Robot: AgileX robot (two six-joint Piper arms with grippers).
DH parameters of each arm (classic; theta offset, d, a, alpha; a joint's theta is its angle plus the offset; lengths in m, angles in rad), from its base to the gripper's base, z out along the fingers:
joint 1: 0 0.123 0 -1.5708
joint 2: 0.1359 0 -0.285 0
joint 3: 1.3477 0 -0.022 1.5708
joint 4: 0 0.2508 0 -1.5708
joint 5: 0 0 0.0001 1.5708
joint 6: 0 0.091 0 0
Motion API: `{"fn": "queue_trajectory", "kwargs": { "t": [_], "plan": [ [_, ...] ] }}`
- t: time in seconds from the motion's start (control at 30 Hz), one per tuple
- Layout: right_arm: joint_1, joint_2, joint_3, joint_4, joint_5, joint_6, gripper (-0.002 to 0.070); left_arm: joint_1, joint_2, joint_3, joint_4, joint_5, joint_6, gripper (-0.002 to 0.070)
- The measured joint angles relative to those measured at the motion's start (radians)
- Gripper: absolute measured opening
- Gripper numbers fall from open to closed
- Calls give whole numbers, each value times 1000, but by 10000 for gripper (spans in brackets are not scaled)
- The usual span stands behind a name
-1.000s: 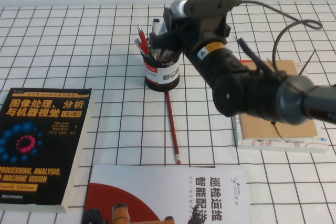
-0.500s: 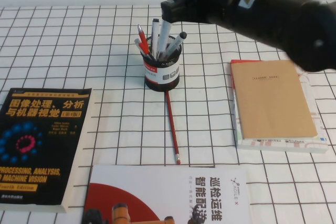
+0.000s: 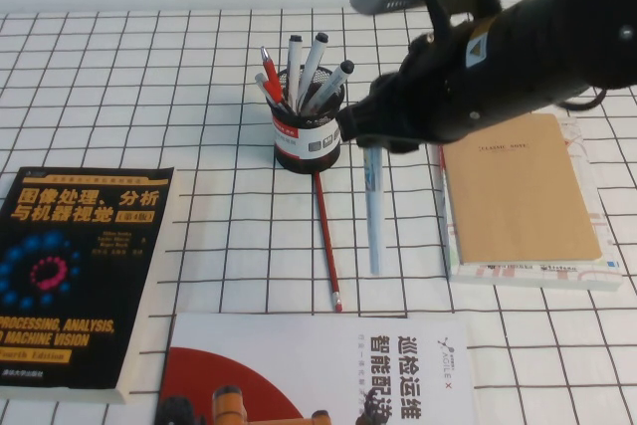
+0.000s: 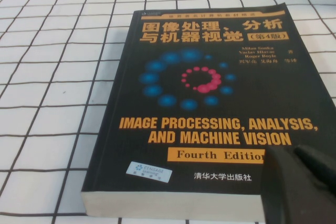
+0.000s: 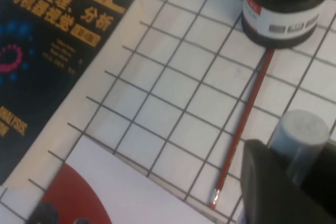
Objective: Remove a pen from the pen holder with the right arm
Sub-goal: 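Take a marker out of the pen holder and lay it on the table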
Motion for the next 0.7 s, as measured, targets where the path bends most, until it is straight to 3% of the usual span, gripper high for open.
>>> {"fn": "queue_trajectory", "kwargs": {
  "t": [0.27, 0.7],
  "plan": [
    [-73, 161, -32, 90, 72, 2, 124, 0, 0, 0, 0, 0, 0, -3],
    [-113, 484, -323, 209, 213, -86, 124, 0, 0, 0, 0, 0, 0, -3]
  ]
}}
